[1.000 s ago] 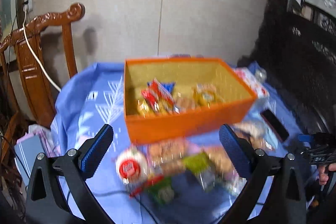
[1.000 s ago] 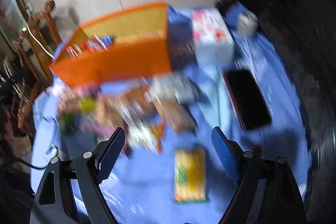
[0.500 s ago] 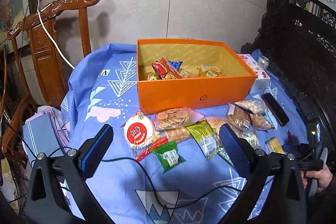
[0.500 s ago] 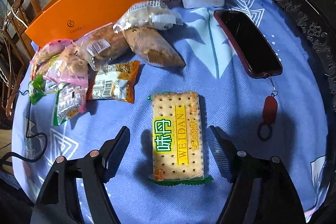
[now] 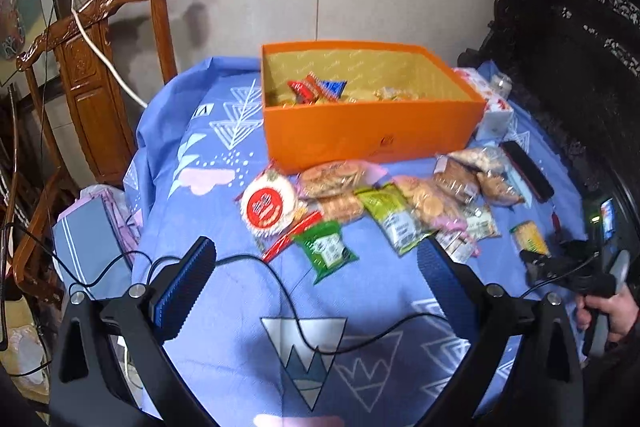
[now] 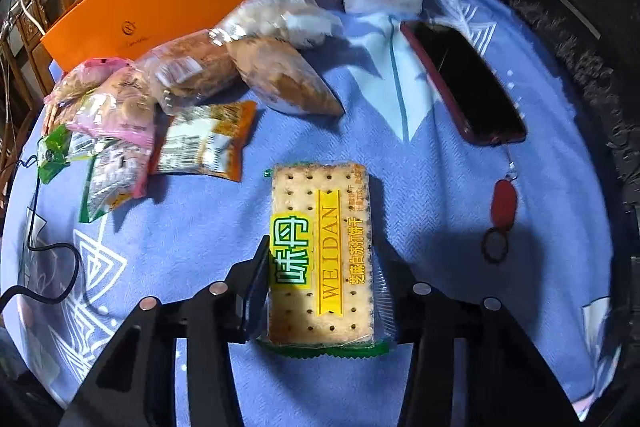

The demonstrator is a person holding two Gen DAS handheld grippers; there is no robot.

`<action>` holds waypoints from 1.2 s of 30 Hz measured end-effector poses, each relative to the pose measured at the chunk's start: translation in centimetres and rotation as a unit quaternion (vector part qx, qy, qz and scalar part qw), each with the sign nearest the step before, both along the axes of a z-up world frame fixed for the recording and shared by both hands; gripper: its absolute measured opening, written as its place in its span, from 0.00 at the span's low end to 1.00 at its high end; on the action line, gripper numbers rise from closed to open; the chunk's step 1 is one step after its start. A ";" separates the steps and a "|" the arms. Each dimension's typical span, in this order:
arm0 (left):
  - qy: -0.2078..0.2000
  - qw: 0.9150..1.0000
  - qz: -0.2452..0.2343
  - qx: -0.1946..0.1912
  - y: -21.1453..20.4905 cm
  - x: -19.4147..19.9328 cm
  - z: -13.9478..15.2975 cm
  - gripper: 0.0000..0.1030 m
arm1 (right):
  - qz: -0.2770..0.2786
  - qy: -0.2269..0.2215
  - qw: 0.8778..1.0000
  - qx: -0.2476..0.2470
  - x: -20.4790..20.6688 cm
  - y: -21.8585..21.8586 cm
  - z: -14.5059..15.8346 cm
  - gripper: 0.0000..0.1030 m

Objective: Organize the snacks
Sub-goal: 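Grasp the green snack pack with the left tool while the right tool grasps the WEIDAN cracker pack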

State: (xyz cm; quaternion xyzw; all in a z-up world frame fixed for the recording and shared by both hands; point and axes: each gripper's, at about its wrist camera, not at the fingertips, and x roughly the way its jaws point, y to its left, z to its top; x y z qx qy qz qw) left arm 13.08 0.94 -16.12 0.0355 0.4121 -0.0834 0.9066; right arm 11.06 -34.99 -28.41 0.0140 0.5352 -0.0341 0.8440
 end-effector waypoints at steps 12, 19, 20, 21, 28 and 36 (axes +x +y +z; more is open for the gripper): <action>0.072 0.996 0.039 -0.046 0.2 4.6 -6.3 0.96 | 0.034 -0.074 0.995 0.058 -0.1 6.3 7.9 0.46; 0.148 0.986 0.054 -0.057 -2.0 8.3 -11.5 0.62 | 0.056 -0.075 0.994 0.059 0.7 8.0 9.0 0.46; 0.157 0.984 0.060 -0.061 -2.0 8.6 -12.1 0.62 | 0.058 -0.074 0.994 0.058 0.6 8.1 9.0 0.46; 0.165 0.982 0.065 -0.066 -2.1 8.9 -12.7 0.62 | 0.059 -0.071 0.994 0.057 0.6 8.1 8.9 0.46; 0.172 0.982 0.060 -0.055 -3.0 9.5 -14.1 0.53 | 0.059 -0.060 0.995 0.058 1.1 7.9 8.4 0.46; 0.160 0.984 0.047 -0.061 -2.6 9.3 -13.9 0.36 | 0.067 -0.057 0.994 0.059 1.4 8.4 8.1 0.46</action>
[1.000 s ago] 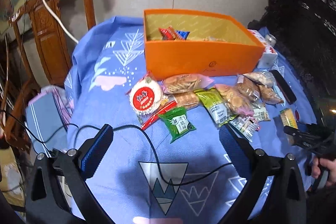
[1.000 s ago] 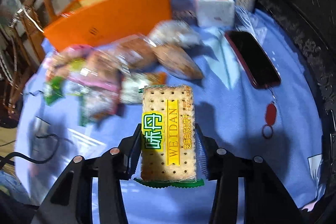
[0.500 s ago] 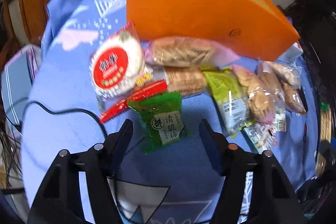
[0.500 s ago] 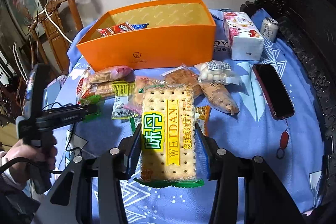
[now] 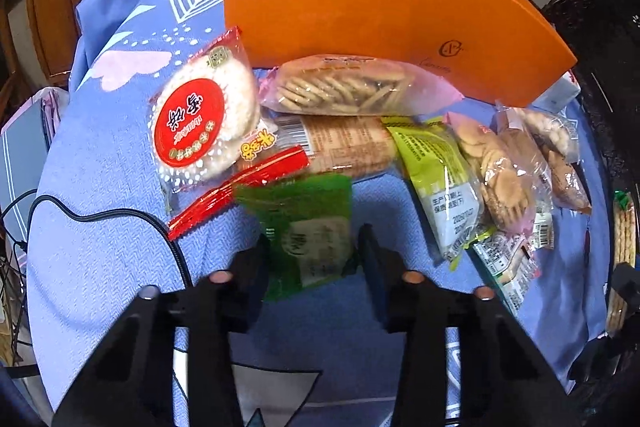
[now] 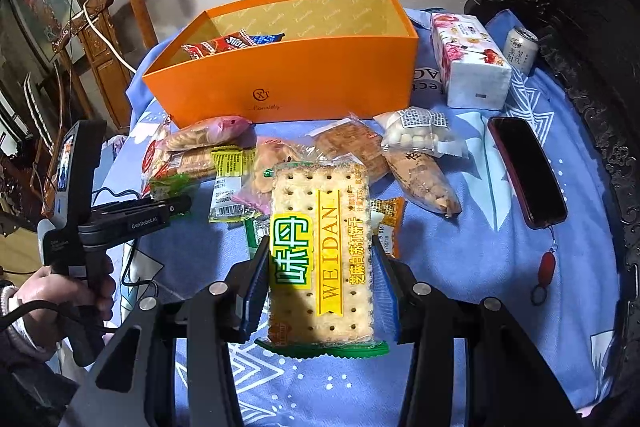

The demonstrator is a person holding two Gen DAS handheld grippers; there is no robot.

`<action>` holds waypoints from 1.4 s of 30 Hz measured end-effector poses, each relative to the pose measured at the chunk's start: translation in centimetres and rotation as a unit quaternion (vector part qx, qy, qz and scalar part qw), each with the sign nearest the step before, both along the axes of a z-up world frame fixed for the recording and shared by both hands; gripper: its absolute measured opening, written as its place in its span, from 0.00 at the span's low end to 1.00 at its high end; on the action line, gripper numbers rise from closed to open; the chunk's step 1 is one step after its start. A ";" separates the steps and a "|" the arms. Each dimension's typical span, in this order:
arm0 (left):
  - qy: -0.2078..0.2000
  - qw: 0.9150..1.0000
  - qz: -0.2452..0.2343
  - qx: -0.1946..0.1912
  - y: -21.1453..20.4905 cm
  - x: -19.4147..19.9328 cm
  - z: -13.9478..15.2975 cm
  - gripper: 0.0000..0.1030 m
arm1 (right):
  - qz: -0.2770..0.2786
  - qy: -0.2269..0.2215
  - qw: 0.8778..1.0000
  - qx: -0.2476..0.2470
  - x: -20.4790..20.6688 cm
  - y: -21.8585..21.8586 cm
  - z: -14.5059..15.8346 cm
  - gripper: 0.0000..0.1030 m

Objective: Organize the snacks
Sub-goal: 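Grasp the green snack pack with the left tool while the right tool grasps the WEIDAN cracker pack, then lower the green pack and WEIDAN cracker pack into the orange box and release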

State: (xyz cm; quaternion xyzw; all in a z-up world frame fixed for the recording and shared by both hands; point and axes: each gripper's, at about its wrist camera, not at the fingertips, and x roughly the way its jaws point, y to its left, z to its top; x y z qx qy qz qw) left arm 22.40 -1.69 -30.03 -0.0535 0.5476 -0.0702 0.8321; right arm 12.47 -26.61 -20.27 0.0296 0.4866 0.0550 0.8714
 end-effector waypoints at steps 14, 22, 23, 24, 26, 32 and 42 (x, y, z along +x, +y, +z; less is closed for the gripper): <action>-0.041 0.999 -0.026 -0.002 0.6 -2.2 3.5 0.34 | -0.001 -0.014 1.000 0.003 -0.6 0.3 0.5 0.46; -0.108 0.993 -0.051 -0.001 0.3 -3.3 9.7 0.34 | 0.000 -0.040 0.999 0.017 -0.2 1.0 2.1 0.46; -0.116 0.992 -0.054 -0.002 0.3 -3.3 10.5 0.34 | -0.002 -0.043 0.999 0.019 -0.1 1.0 2.4 0.46; -0.127 0.990 -0.056 -0.001 0.2 -3.2 11.5 0.34 | -0.003 -0.049 0.999 0.022 0.2 1.1 2.8 0.46; -0.140 0.988 -0.058 -0.003 0.2 -2.7 12.9 0.34 | -0.005 -0.061 0.998 0.024 0.9 1.2 3.7 0.46; -0.177 0.982 -0.061 -0.013 -0.2 -0.4 16.7 0.34 | -0.014 -0.093 0.995 0.035 3.4 1.1 6.2 0.46; -0.223 0.973 -0.057 -0.033 -0.7 6.2 20.4 0.34 | -0.016 -0.144 0.989 0.038 10.6 1.1 10.2 0.46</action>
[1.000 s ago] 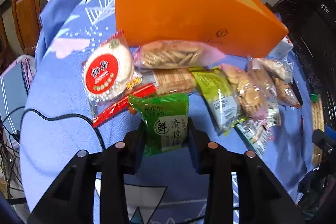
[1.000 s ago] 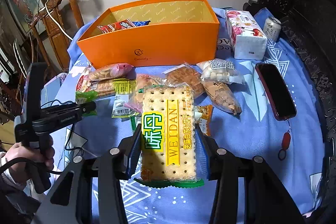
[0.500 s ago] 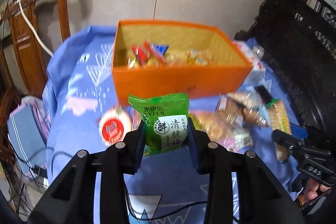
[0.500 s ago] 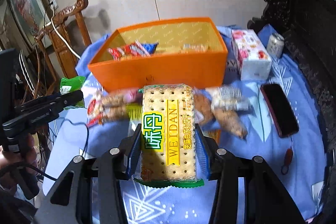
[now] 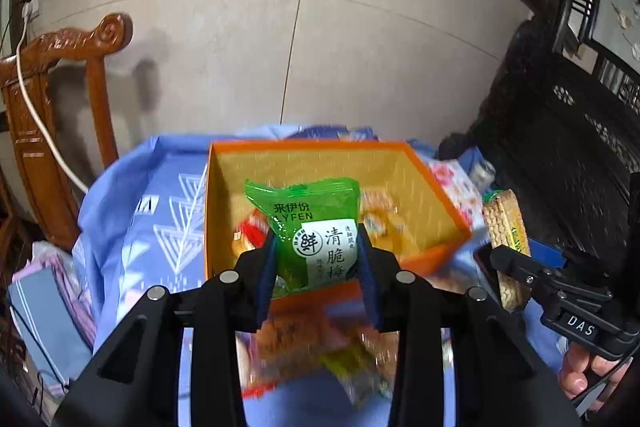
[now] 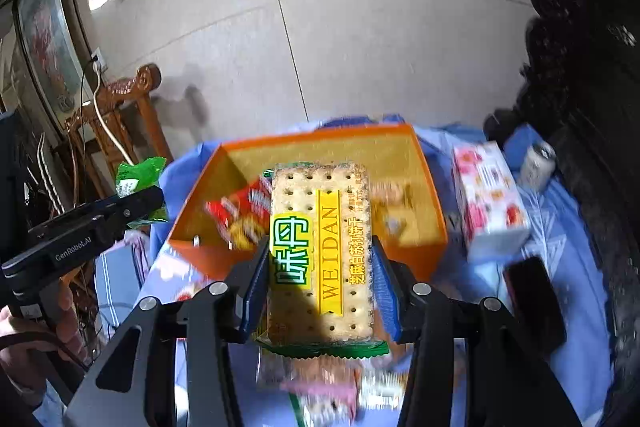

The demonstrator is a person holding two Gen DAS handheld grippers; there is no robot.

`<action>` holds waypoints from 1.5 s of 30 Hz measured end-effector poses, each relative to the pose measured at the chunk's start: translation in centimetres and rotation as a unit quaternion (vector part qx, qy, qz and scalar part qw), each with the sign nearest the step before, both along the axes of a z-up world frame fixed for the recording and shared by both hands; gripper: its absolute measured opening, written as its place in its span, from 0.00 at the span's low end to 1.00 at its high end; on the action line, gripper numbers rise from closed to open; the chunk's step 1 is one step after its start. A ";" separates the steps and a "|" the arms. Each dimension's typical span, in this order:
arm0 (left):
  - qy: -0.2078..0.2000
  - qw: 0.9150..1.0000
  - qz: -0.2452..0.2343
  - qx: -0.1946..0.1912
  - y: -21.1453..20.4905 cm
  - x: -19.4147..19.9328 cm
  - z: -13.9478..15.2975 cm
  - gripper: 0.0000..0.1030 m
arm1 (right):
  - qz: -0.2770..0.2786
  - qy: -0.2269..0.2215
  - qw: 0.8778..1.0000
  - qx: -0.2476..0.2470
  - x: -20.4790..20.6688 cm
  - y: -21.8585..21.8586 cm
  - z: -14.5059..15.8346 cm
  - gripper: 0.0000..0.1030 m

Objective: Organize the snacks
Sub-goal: 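Lower the green pack and WEIDAN cracker pack into the orange box and release, then grasp a pink cookie pack with the left tool while the right tool grasps another pink pack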

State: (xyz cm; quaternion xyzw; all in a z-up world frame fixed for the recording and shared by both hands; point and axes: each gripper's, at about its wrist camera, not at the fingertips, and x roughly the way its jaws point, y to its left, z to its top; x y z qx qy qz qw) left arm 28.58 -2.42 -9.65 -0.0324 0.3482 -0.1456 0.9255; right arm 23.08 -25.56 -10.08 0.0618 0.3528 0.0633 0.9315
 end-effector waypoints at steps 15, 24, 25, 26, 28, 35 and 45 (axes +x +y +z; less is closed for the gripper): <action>-0.030 0.998 0.061 -0.006 0.7 8.6 -0.4 0.96 | -0.002 -0.018 1.000 0.007 9.5 0.5 0.1 0.90; 0.030 0.997 0.072 -0.005 3.7 5.4 -3.4 0.96 | -0.087 0.090 0.991 0.049 5.9 -2.9 -3.5 0.97; 0.040 0.996 0.077 -0.004 4.0 4.4 -4.0 0.96 | -0.105 0.113 0.987 0.052 4.9 -3.4 -4.3 0.97; 0.051 0.996 0.078 -0.004 4.3 3.4 -4.6 0.96 | -0.110 0.129 0.984 0.055 4.2 -3.9 -5.0 0.97; 0.067 0.995 0.079 -0.002 4.6 1.3 -5.6 0.96 | -0.102 0.160 0.979 0.073 2.0 -4.4 -6.7 0.96; 0.086 0.995 0.045 0.028 3.8 -5.1 -8.2 0.96 | -0.075 0.171 0.978 0.091 -3.4 -4.7 -9.7 0.97; 0.087 0.993 0.022 0.072 3.2 -9.6 -10.0 0.96 | -0.035 0.204 0.974 0.095 -3.6 -3.0 -12.4 0.96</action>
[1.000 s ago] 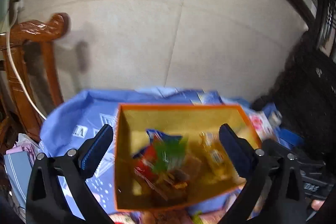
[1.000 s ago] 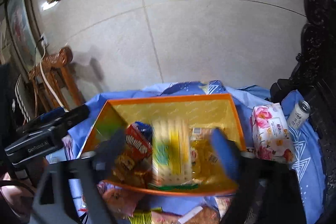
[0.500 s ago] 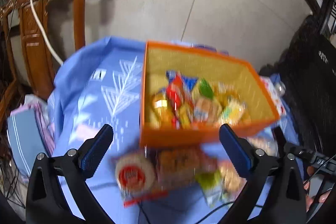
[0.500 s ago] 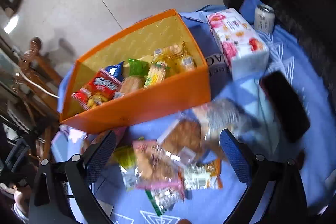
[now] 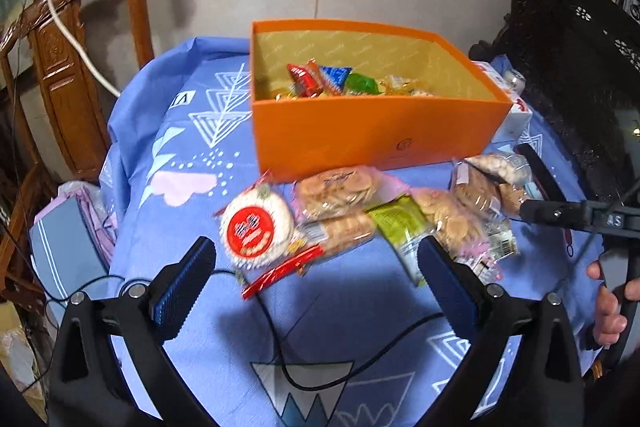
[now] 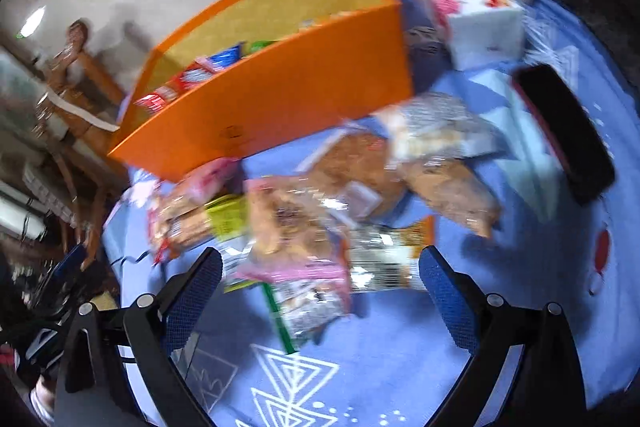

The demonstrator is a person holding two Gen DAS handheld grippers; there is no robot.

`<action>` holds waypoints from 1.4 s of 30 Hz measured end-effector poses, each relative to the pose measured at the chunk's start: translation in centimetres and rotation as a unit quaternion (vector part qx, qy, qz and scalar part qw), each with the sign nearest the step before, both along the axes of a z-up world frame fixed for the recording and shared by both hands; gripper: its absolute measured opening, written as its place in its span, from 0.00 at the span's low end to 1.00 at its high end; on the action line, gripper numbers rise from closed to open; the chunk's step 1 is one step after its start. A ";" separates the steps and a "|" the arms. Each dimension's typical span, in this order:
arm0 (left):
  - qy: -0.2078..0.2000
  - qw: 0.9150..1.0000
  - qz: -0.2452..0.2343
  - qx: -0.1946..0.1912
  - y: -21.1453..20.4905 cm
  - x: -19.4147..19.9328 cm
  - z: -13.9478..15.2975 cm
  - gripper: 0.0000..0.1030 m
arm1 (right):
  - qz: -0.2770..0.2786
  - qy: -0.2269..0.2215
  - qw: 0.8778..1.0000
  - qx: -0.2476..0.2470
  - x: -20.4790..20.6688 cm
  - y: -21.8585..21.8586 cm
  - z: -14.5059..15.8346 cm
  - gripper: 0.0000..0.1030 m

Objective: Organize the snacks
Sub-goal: 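Grasp a pink cookie pack with the left tool while the right tool grasps another pink pack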

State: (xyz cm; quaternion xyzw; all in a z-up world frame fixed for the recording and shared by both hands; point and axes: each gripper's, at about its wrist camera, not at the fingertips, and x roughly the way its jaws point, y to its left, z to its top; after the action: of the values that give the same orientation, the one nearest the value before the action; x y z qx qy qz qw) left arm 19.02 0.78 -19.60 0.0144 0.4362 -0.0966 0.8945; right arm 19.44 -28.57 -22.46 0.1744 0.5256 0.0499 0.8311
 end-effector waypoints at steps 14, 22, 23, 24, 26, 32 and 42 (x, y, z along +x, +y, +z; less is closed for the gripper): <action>0.031 0.999 0.028 -0.018 1.5 1.3 -1.3 0.96 | 0.071 0.024 0.997 0.004 4.1 4.9 -3.4 0.63; 0.045 0.998 0.028 -0.019 1.4 2.6 -2.4 0.96 | 0.048 0.056 0.997 -0.015 6.1 4.8 -5.4 0.86; 0.046 0.998 0.028 -0.019 1.3 2.8 -2.4 0.96 | 0.041 0.061 0.997 -0.017 6.3 4.8 -5.8 0.87; 0.045 0.998 0.027 -0.019 1.1 3.2 -2.4 0.96 | 0.028 0.070 0.997 -0.021 6.6 4.8 -6.4 0.88; 0.040 0.999 0.025 -0.019 0.9 3.8 -2.4 0.96 | 0.009 0.064 0.998 -0.012 6.9 4.5 -6.9 0.90; 0.022 1.000 0.003 -0.020 -0.8 6.3 -2.9 0.96 | 0.005 0.064 0.998 0.000 6.5 3.4 -6.4 0.54; 0.072 0.996 0.018 -0.043 -4.2 11.2 -7.2 0.96 | 0.003 0.075 0.996 0.038 4.2 1.9 -6.8 0.52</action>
State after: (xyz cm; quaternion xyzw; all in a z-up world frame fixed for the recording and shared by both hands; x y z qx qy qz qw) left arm 30.27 -3.44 -26.79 -0.0385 0.4952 -0.1002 0.8621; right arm 23.66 -26.67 -29.28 0.2077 0.5845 0.0593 0.7821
